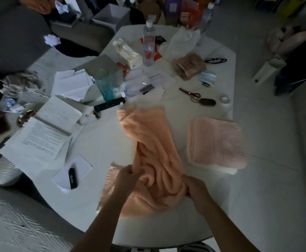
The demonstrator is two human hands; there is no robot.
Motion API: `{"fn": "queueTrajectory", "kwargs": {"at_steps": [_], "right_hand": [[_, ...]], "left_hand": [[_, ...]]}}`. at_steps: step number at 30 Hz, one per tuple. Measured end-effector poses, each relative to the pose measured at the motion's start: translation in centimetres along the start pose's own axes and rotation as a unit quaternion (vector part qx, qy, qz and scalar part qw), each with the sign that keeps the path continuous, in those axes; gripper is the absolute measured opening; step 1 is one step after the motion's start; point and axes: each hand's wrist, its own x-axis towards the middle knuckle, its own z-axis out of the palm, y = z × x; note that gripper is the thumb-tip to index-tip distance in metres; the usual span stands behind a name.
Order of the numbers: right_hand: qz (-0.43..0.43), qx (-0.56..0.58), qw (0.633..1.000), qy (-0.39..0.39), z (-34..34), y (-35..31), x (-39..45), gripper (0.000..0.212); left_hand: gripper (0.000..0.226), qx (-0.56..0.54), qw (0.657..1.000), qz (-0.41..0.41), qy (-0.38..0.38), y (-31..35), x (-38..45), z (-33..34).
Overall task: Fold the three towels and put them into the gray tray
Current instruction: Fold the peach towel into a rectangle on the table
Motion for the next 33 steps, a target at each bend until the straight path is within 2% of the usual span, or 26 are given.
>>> {"fn": "queueTrajectory", "kwargs": {"at_steps": [3, 5, 8, 10, 11, 12, 15, 16, 17, 19, 20, 22, 24, 26, 28, 30, 33], "right_hand": [[-0.014, 0.043, 0.999, -0.017, -0.7, -1.0, -0.4, 0.023], [-0.029, 0.047, 0.998, -0.042, -0.7, -2.5, -0.6, 0.018], [-0.076, 0.038, 0.994, -0.062, 0.0, -7.8, -1.1, 0.015], [-0.120, 0.043, 0.990, -0.065, 0.4, -12.8, -2.4, 0.016], [-0.135, 0.060, 0.986, -0.075, 0.4, -15.3, -3.3, 0.023], [-0.145, 0.095, 0.981, -0.088, 0.2, -17.3, -4.4, 0.033], [-0.217, 0.229, 0.937, -0.149, -1.8, -20.6, -7.9, 0.038], [-0.232, 0.264, 0.919, -0.181, -2.7, -20.6, -8.8, 0.046], [-0.234, 0.280, 0.910, -0.199, -3.6, -20.0, -9.3, 0.050], [-0.219, 0.243, 0.928, -0.178, -4.8, -17.0, -8.8, 0.041], [-0.206, 0.187, 0.950, -0.143, -5.2, -14.6, -7.9, 0.032], [-0.158, 0.038, 0.984, -0.078, -6.4, -8.9, -5.6, 0.029], [-0.107, -0.100, 0.986, -0.080, -7.4, -3.3, -3.4, 0.028], [-0.037, -0.171, 0.980, -0.092, -8.1, 1.1, -1.4, 0.027], [0.020, -0.199, 0.976, -0.088, -8.3, 3.9, -0.4, 0.026], [0.017, -0.247, 0.965, -0.083, -8.4, 5.2, 0.0, 0.029], [-0.033, -0.258, 0.964, -0.061, -8.3, 4.5, 0.3, 0.042]], "left_hand": [[0.035, -0.028, 0.994, 0.066, 0.081, 0.7, -2.4, -1.6], [0.042, -0.079, 0.988, 0.062, 0.113, 2.5, -3.0, -3.2], [0.026, -0.207, 0.972, 0.045, 0.105, 7.1, -3.1, -5.5], [0.020, -0.234, 0.956, 0.105, 0.142, 10.6, -3.7, -7.4], [0.016, -0.237, 0.947, 0.137, 0.167, 12.1, -4.1, -8.5], [0.014, -0.270, 0.934, 0.158, 0.174, 13.3, -4.9, -10.0], [0.014, -0.378, 0.878, 0.247, 0.160, 13.9, -7.2, -12.7], [0.019, -0.443, 0.842, 0.257, 0.170, 13.1, -8.2, -12.9], [0.030, -0.470, 0.828, 0.257, 0.167, 11.6, -8.8, -12.8], [0.052, -0.410, 0.874, 0.204, 0.164, 6.6, -9.8, -11.3], [0.054, -0.379, 0.898, 0.162, 0.155, 3.5, -10.4, -10.2], [0.036, -0.293, 0.947, 0.068, 0.110, -2.1, -11.2, -7.1], [0.010, -0.179, 0.977, -0.039, 0.107, -6.7, -11.4, -3.7], [0.018, -0.084, 0.982, -0.092, 0.145, -10.6, -10.9, -1.0], [0.007, -0.042, 0.978, -0.133, 0.155, -12.8, -11.1, 0.7], [0.019, -0.007, 0.976, -0.161, 0.146, -13.8, -11.1, 1.3], [0.029, 0.021, 0.980, -0.147, 0.132, -12.7, -10.7, 1.5]]}}
